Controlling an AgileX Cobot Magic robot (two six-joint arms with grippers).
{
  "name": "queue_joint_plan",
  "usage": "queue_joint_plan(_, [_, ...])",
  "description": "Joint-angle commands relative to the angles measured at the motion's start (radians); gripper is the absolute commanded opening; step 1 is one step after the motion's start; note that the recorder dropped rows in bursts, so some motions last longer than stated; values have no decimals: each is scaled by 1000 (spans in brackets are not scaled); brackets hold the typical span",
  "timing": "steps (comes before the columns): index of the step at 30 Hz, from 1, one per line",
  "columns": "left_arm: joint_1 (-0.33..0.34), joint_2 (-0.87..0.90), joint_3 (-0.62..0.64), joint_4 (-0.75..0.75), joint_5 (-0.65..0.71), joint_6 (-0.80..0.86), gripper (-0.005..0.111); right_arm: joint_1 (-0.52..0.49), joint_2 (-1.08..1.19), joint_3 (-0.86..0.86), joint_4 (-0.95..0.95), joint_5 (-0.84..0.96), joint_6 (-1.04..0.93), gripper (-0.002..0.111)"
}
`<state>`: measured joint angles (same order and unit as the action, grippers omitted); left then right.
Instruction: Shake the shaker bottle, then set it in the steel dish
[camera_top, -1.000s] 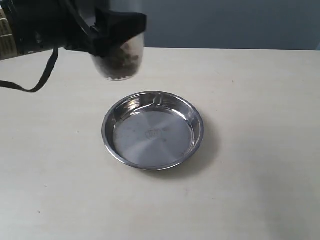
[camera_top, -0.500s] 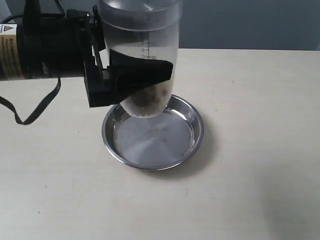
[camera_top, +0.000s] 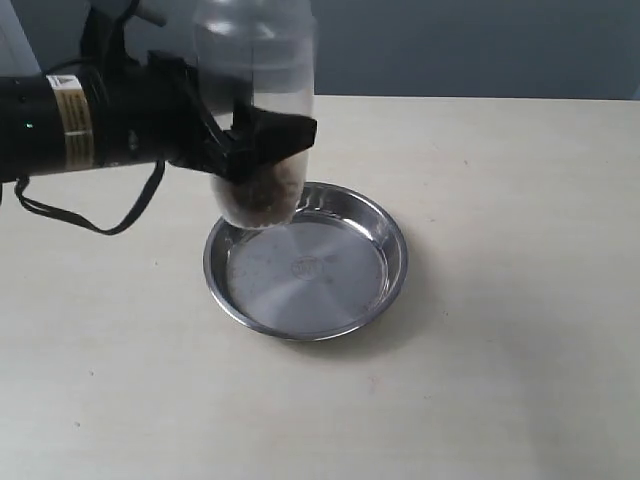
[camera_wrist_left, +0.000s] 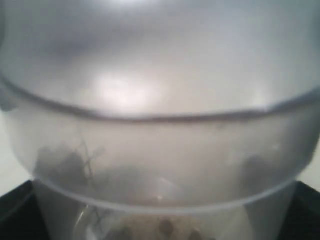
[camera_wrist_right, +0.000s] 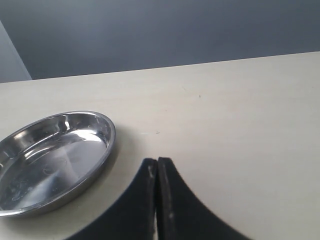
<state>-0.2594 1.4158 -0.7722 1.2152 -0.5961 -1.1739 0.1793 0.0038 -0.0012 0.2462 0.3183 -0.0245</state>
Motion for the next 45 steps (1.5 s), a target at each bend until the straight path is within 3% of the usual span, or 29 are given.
queue_joint_plan(1, [-2,-2,-67,-33,-210,76,0,1,-4,1,-1,-10,-2,-1])
queue_joint_plan(4, [-2,-45,-132,-57,-309,168,0,1,-4,1,-1,-10,-2,-1])
queue_joint_plan(6, [-2,-56,-138,-31,-219,154,0,1,-4,1,-1,-10,-2,-1])
queue_joint_plan(10, [-2,7,-82,213,7,-143,0,1,-4,1,-1,-10,-2,-1])
queue_joint_plan(12, [-2,45,-62,331,-18,-241,0,1,-4,1,-1,-10,-2,-1])
queue_joint_plan(14, [-2,38,-74,358,-74,-223,0,1,-4,1,-1,-10,-2,-1])
queue_joint_plan(18, [-2,-39,-134,188,-178,-108,0,1,-4,1,-1,-10,-2,-1])
queue_joint_plan(21, [-2,-94,-141,159,-136,-37,0,1,-4,1,-1,-10,-2,-1])
queue_joint_plan(25, [-2,-60,-62,305,69,-248,0,1,-4,1,-1,-10,-2,-1])
queue_joint_plan(27, [-2,-59,-49,338,39,-265,0,1,-4,1,-1,-10,-2,-1])
queue_joint_plan(32, [-2,-125,-96,201,-44,-119,0,1,-4,1,-1,-10,-2,-1])
queue_joint_plan(38, [-2,-146,-103,130,58,-115,0,1,-4,1,-1,-10,-2,-1])
queue_joint_plan(42, [-2,-146,-103,-10,85,-166,0,1,-4,1,-1,-10,-2,-1])
queue_joint_plan(45, [-2,-146,-103,-65,186,-209,0,1,-4,1,-1,-10,-2,-1])
